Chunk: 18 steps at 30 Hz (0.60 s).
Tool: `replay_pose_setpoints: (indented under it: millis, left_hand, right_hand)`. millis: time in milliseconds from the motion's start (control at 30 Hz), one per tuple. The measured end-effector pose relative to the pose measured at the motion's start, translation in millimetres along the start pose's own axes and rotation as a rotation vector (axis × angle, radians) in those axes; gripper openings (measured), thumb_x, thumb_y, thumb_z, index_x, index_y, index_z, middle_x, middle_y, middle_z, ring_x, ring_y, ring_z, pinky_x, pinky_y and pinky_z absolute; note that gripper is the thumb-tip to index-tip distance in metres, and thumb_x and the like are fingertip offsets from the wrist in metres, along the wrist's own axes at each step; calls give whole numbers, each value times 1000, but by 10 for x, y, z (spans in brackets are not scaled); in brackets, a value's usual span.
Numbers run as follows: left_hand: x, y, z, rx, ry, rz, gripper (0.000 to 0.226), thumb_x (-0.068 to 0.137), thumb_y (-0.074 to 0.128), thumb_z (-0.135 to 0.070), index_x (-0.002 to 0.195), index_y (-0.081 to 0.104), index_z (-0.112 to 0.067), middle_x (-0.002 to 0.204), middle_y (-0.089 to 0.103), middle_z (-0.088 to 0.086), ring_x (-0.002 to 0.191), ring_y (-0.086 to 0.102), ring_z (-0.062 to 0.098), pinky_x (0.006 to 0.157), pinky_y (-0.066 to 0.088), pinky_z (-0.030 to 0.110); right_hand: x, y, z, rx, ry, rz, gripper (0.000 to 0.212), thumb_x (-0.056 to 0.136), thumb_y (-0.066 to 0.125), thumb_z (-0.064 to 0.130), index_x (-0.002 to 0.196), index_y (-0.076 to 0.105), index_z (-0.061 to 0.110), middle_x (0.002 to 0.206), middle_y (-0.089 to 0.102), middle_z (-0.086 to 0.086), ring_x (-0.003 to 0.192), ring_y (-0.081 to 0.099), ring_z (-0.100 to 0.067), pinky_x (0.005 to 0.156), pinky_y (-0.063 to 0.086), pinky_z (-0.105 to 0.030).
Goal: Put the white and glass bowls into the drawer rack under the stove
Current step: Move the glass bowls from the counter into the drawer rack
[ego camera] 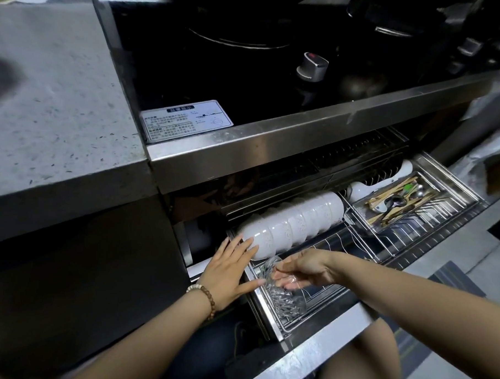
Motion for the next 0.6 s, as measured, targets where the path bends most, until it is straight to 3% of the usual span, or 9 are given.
replay_pose_setpoints:
  millis: [167,367,500,600]
  left_hand:
    - [1,9,4,-1,-1,0,80,86,25,-69,149,8,-24,159,-1,-4,144,-14,13,115,-16,31]
    - [1,4,-2,-4,-7,24,80,85,25,-69,149,9,-24,159,-1,-4,144,-14,12,116,-16,31]
    - [-2,-48,-25,12,-25,56,79,86,28,-68,149,15,-21,159,5,-3,145,-11,13,117,-13,33]
    - [-11,-130,-73,9,-33,82,76,88,31,-65,147,21,-18,157,15,-1,146,-5,14,117,-10,34]
  right_hand:
    - [2,-20,6,-48,-28,-12,15,93,52,11,86,63,3,69,72,-4,59,69,-9,56,56,-17]
    - [-62,-88,95,-346,-157,-128,11,85,67,20,77,65,12,61,70,2,51,63,-8,49,49,-18]
    - [-91,-76,142,-515,-211,-195,13,83,69,25,74,63,18,73,66,1,57,58,-5,50,45,-16]
    - [-167,-58,199,-661,-295,-256,20,83,69,27,93,61,12,92,67,-5,73,60,-10,66,50,-21]
Point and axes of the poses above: each hand's wrist, its own x-axis towards the middle knuckle, its own y-axis out of the palm, z = x × y, the point moved 5 cm from there along x, towards the middle knuckle
